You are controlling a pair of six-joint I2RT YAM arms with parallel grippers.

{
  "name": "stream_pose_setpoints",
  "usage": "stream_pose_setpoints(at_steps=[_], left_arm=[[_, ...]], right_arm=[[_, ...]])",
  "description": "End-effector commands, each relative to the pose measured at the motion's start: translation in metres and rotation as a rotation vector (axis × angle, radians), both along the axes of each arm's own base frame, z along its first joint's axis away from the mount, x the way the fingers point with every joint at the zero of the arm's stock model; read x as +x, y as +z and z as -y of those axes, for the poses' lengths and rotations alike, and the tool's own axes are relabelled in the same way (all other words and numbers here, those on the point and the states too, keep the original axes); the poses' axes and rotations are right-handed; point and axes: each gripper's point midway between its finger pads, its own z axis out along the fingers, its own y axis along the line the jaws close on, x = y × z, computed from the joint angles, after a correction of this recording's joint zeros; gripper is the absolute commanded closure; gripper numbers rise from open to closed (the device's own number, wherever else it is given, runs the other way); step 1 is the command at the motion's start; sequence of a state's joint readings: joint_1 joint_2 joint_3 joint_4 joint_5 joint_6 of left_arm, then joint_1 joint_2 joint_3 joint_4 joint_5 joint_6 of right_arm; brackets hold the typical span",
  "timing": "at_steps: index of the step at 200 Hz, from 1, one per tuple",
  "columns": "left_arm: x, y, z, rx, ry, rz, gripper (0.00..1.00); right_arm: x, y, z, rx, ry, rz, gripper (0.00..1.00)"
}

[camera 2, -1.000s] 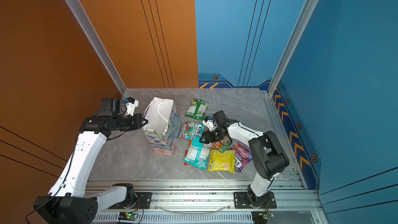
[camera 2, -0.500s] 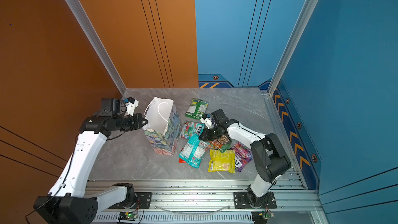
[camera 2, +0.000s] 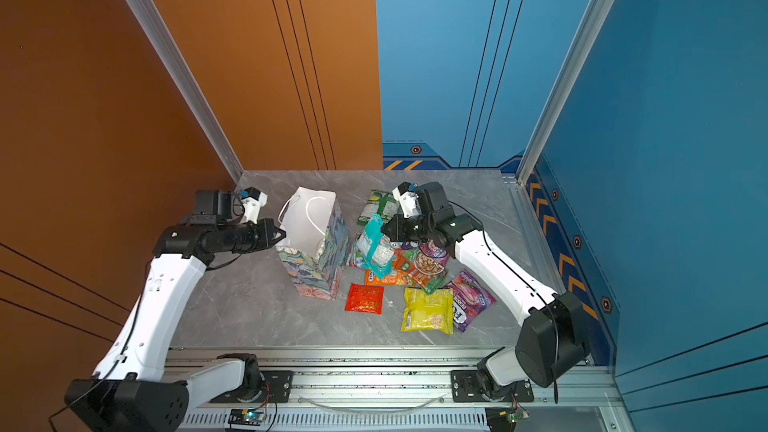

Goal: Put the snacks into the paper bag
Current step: 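Lift the teal packet with the right gripper and carry it above the bag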

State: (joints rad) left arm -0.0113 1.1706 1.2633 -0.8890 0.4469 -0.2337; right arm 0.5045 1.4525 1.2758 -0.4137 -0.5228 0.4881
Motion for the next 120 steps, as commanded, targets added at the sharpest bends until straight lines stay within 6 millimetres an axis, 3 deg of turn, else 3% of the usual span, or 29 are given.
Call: stream_pose_setpoints(at_steps=[1, 71, 92, 120], left_arm=[[-0.003, -0.002, 0.001, -0.025, 0.003, -0.012, 1.00], [-0.004, -0.005, 0.002, -0.022, 0.015, -0.018, 1.00], [-0.004, -0.005, 0.003, -0.026, 0.017, -0.018, 1.00], [-0.004, -0.005, 0.004, -0.028, 0.018, -0.015, 1.00]], right_arm=[[0.005, 0.047, 0.003, 0.037, -0.102, 0.071, 1.00], [0.031, 0.145, -0.004, 0.106, -0.298, 0.327, 1.00], [0.043, 0.177, -0.015, 0.149, -0.332, 0.404, 1.00], [0.058, 0.200, -0.036, 0.181, -0.347, 0.468, 1.00]])
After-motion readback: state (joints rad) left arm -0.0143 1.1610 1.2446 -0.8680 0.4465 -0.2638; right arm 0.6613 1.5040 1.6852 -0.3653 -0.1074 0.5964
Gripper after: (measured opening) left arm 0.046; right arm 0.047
